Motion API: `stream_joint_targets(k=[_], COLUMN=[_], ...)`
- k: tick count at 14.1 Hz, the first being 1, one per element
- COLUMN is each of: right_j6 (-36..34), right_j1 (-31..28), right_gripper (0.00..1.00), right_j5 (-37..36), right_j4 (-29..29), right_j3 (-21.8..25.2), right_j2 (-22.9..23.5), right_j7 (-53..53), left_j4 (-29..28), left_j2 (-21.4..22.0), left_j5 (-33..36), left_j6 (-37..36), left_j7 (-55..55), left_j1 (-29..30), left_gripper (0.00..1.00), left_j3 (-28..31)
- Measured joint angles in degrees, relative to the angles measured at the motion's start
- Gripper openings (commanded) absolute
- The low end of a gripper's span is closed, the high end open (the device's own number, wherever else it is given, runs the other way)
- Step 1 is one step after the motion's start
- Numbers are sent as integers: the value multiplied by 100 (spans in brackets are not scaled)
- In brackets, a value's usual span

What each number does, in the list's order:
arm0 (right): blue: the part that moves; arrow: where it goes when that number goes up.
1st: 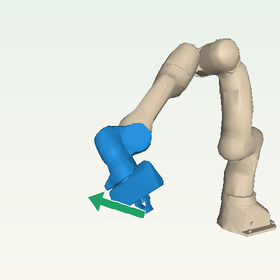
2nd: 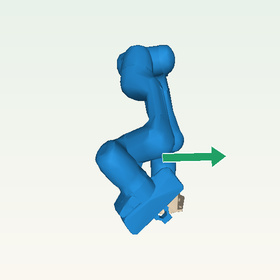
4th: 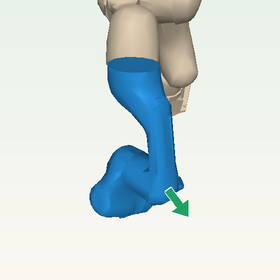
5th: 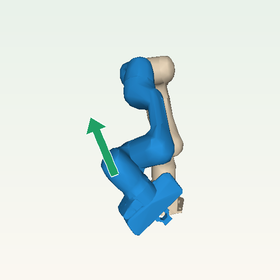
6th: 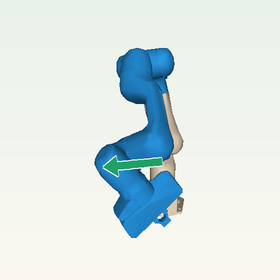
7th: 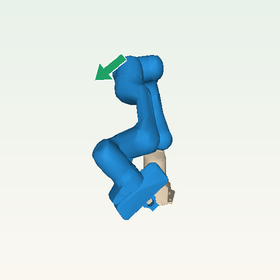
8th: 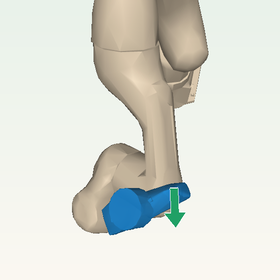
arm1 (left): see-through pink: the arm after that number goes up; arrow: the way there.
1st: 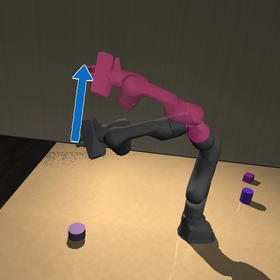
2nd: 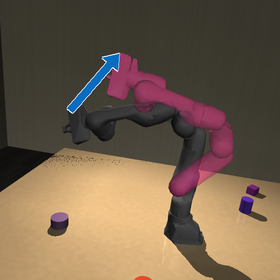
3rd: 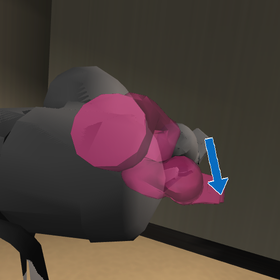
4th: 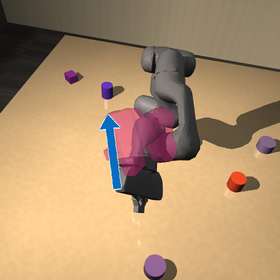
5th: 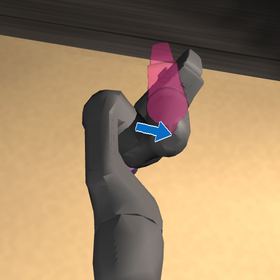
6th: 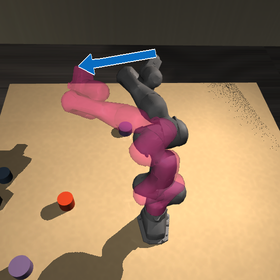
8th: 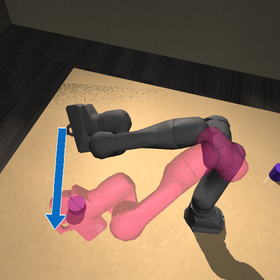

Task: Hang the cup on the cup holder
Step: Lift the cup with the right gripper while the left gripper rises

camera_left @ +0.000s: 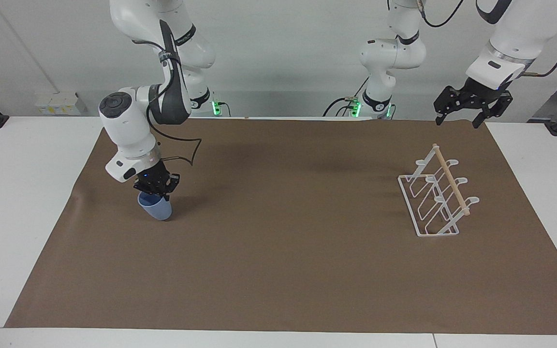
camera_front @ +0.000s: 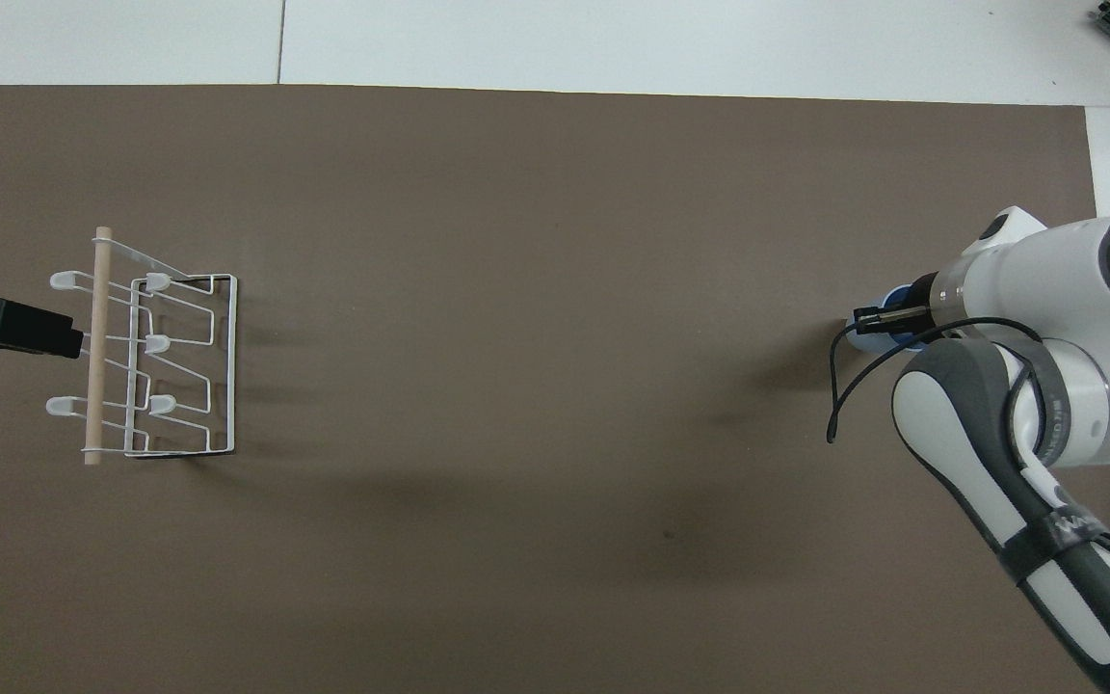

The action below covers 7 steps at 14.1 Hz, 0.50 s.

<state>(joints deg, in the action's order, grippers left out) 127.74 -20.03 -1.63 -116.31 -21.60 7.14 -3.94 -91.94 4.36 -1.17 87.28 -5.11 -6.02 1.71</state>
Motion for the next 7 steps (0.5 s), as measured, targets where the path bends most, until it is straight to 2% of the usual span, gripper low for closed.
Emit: stream_joint_targets(k=[4,7], right_j6=[-715,-1316], right_j1=[25,96], right_gripper=[0,0], right_j5=[-8,-17], right_j4=[589,1060], right_j3=[-34,-74], right_j2=[-1,-12], right_j7=[0,0], left_j4=[-18,-158], left_j2=[1,1], left_j5=[-47,-136], left_j6=[145,522], left_j7=[-251,-1169], left_j1=[0,0], left_gripper=[100,100], left_j3=[0,11])
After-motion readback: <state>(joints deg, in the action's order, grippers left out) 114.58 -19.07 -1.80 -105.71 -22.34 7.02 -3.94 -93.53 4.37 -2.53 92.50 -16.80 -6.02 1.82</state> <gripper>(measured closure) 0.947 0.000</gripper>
